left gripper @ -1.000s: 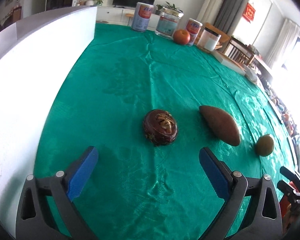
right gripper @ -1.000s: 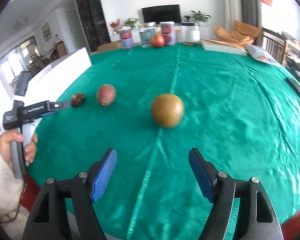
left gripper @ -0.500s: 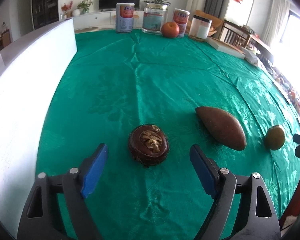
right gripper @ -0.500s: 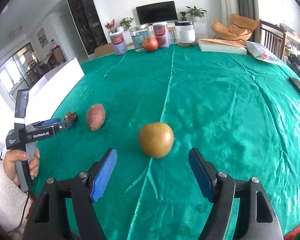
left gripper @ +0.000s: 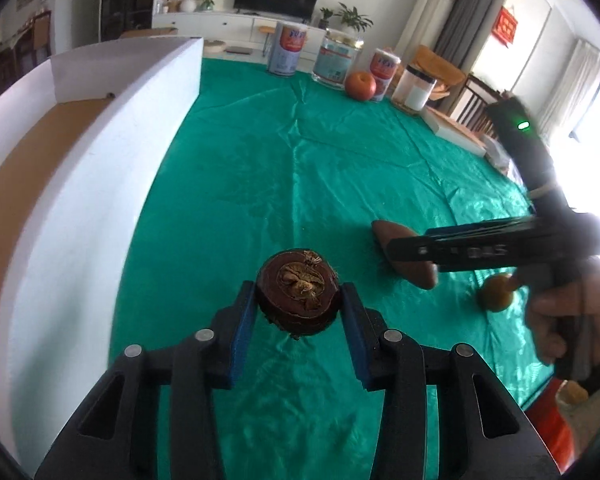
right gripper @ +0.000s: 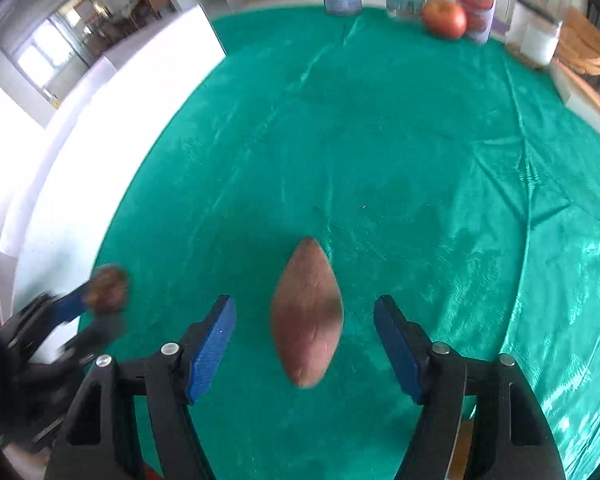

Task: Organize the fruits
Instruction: 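Carry both fruits over the white box and open both tools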

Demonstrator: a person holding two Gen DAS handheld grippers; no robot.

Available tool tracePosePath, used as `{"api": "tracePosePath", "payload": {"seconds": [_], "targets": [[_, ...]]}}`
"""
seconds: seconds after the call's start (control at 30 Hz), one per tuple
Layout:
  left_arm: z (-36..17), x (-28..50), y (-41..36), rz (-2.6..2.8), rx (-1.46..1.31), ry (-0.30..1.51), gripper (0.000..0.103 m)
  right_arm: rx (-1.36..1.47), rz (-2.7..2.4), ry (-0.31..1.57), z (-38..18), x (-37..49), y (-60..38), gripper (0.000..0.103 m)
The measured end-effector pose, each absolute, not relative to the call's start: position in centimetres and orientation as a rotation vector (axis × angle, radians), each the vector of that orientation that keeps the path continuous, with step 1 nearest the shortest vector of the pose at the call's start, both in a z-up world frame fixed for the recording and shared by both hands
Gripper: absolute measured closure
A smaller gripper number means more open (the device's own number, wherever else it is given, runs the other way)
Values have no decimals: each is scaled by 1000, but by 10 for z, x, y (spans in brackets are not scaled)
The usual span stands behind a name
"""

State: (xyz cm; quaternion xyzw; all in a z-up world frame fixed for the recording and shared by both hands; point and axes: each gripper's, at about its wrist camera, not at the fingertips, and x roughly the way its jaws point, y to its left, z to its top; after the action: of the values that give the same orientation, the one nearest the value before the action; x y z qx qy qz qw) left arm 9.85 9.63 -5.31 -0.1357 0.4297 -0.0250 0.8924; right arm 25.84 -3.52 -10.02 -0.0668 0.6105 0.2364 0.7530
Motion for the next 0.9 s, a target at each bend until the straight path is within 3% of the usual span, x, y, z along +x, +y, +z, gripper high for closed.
{"api": "tracePosePath", "payload": {"seconds": [0.03, 0.07, 0.17, 0.33, 0.47, 0.67, 0.9], "targets": [[-44, 92, 101, -53, -295, 882, 60, -147, 523, 1373, -105, 262, -33, 59], [-35, 86, 106, -54, -306, 871, 60, -144, 536, 1396, -108, 262, -33, 62], [-10, 68, 127, -61, -352, 839, 60, -117, 571, 1422, -106, 259, -35, 63], [14, 43, 192, -19, -474, 799, 60, 380, 710, 1412, -95, 250, -64, 63], [15, 34, 247, 125, -493, 798, 60, 538, 879, 1302, -51, 232, -29, 63], [-15, 32, 296, 257, -549, 881, 60, 423, 1154, 1235, 9, 185, 100, 63], [-39, 23, 310, 314, -552, 922, 60, 95, 1119, 1218, -11, 144, 203, 63]]}}
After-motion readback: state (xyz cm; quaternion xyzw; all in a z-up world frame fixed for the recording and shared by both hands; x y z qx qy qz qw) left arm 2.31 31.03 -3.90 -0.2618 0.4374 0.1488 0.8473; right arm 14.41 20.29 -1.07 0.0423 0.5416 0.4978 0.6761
